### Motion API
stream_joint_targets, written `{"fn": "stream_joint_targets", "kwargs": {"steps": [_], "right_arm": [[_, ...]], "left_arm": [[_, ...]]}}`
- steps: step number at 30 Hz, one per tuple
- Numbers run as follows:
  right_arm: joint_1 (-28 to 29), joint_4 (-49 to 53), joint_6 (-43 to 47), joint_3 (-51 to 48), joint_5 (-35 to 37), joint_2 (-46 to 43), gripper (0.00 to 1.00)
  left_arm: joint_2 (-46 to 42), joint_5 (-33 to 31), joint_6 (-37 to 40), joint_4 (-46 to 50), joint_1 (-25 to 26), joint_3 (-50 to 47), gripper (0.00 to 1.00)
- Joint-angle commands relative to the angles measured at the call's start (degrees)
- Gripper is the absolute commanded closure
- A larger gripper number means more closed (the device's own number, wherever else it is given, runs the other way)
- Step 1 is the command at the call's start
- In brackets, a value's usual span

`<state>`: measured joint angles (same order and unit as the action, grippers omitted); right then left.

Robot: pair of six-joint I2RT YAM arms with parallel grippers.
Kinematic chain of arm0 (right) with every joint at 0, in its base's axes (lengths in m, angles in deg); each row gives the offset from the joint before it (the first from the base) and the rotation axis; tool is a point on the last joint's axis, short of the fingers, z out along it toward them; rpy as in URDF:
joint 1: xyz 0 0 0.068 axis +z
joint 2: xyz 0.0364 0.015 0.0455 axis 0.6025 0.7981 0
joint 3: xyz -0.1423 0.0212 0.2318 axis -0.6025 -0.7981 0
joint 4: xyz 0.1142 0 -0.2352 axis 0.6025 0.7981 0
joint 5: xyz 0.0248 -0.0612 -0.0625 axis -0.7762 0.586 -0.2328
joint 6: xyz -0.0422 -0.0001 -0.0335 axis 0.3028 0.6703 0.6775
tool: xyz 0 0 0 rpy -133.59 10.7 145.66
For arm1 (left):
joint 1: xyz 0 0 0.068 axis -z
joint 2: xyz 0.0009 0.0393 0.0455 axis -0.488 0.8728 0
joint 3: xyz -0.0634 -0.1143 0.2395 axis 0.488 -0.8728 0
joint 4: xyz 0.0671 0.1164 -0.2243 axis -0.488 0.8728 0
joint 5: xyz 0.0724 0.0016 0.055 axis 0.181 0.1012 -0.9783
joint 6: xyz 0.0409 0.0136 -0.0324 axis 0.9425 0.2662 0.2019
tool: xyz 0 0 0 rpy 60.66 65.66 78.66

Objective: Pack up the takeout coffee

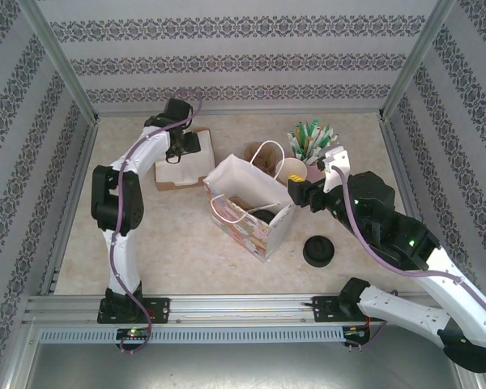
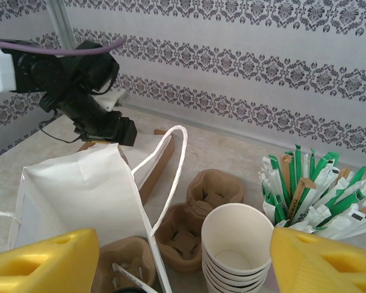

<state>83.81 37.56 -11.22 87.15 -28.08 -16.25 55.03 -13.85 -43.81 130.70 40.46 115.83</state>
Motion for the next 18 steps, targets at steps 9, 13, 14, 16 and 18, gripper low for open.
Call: {"fn": "stream_joint_targets", "kwargs": {"steps": [9, 13, 14, 16, 18], "right_arm": [[0.7, 0.46, -1.46, -1.35, 0.07, -0.31, 0.25], [0.61, 0.9, -1.33, -1.13, 0.3, -0.55, 0.25], [0.67, 1.07, -1.35, -1.2, 0.5, -0.64, 0.25], [0.69, 1.29, -1.28, -1.24, 0.76, -0.93, 0.25], [0.66, 1.33, -1.13, -1.2, 0.86, -1.1, 0.25]], "left_arm": [[7.4, -2.51, 3.74, 8.01, -0.27, 5.57, 0.36], [7.6, -0.71, 3.63, 8.1, -0.33, 5.43, 0.44], [7.44, -0.63, 3.73, 7.8, -0.34, 5.31, 0.47], [7.44, -0.45, 3.86, 7.47, -0.33, 5.21, 0.5], [7.89, -0.27, 4.05, 7.64, -0.3, 5.51, 0.56]]}}
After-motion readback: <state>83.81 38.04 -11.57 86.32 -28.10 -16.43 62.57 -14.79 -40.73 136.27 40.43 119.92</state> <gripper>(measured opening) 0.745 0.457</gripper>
